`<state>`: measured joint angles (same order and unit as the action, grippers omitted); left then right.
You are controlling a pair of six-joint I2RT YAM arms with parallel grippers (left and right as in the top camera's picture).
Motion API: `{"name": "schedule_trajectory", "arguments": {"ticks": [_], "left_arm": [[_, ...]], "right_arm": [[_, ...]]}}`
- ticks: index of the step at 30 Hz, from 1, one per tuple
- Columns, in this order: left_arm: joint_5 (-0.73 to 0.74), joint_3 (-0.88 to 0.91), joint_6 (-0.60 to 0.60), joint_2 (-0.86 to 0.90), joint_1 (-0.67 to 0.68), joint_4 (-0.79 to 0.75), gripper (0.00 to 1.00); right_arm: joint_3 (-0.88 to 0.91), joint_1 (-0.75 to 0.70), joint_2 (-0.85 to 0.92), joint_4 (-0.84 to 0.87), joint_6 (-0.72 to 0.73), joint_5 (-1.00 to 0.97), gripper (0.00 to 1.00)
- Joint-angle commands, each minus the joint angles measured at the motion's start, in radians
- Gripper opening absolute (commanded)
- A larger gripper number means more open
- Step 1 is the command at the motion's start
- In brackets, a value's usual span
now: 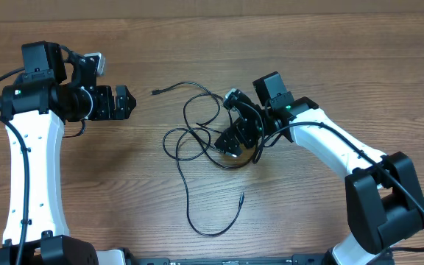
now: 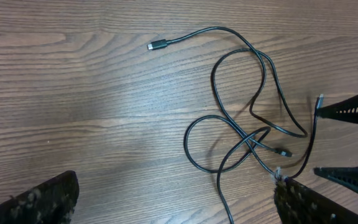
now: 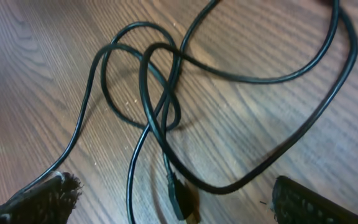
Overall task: Untangle cables
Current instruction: 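Lower the right gripper and grasp a black cable in the tangle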
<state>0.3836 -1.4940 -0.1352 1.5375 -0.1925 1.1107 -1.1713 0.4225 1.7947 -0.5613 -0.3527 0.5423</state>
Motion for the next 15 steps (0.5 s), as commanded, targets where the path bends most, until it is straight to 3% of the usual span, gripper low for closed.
{"name": "schedule_trajectory", "arguments": {"ticks": [1, 5, 15], "left_arm": [[-0.002, -0.016, -0.022, 0.000, -0.003, 0.000, 1.00], [-0.002, -0.016, -0.022, 0.000, -0.003, 0.000, 1.00], [-0.002, -0.016, -0.022, 0.000, -0.003, 0.000, 1.00]], "right_arm": [[0.006, 0.004, 0.000, 0.011, -0.059, -0.004, 0.98], [0.013, 0.004, 0.002, 0.017, -0.126, -0.003, 0.98], [0.095, 0.016, 0.026, 0.187, -0.124, 0.001, 0.95]]}}
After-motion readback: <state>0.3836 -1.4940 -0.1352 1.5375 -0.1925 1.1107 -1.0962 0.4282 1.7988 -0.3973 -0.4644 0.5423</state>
